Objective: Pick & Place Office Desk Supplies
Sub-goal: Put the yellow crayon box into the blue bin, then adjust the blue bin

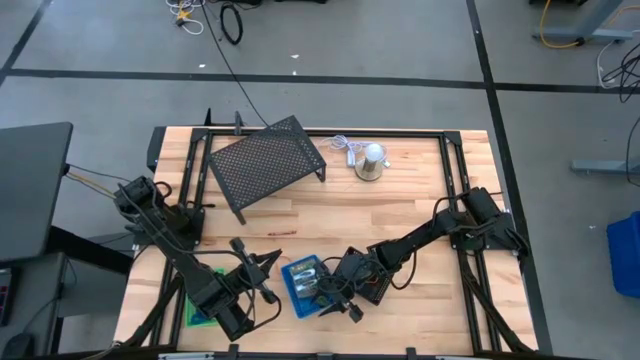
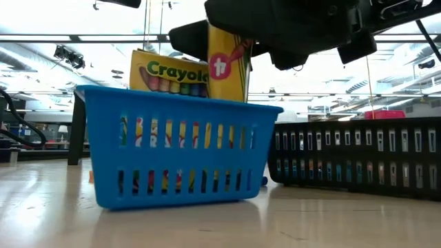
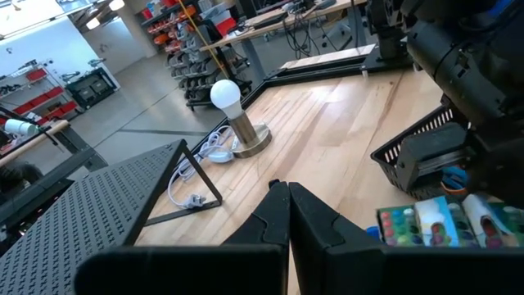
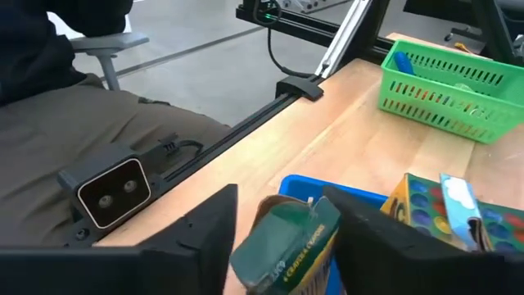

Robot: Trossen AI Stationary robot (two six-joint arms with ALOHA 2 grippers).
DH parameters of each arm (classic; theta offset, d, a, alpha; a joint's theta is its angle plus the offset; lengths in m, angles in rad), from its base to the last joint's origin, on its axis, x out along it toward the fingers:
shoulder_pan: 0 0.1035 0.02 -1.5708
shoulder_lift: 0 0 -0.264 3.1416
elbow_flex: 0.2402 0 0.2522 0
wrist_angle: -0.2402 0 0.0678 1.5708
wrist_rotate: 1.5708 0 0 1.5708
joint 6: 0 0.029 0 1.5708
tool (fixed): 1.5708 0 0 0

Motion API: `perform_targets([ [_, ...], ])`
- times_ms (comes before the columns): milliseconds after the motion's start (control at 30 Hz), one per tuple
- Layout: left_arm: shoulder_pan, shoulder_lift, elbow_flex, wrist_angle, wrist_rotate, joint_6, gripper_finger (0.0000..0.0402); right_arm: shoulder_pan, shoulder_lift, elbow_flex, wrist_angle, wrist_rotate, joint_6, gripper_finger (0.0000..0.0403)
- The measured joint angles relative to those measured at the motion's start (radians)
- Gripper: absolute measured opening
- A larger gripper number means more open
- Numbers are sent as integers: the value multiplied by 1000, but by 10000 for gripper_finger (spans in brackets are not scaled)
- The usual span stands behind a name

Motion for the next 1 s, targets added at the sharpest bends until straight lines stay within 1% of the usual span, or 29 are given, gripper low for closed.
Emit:
perform_targets([
  [133,0,0,0,0,0,0,1,4,-2,-1,11,5,2,212],
  [267,-3,0,0,1,0,-3,1,14,-15,-3,4,71,7,214],
  [533,-21,0,0,2,-3,-7,1,60,-76,-4,4,170,-28,185],
  [667,-26,0,0,2,-7,-12,1,84,-102,-4,2,244,-49,166],
  [767,-26,0,0,2,8,-46,1,100,-127,-4,-23,356,-58,143],
  [833,-24,0,0,2,36,-73,1,105,-146,-4,-88,407,-60,114],
  [967,-10,0,0,1,111,-99,1,95,-177,-4,-223,419,-43,23],
  [1000,-10,0,0,1,111,-105,1,92,-183,-4,-256,420,-42,12],
])
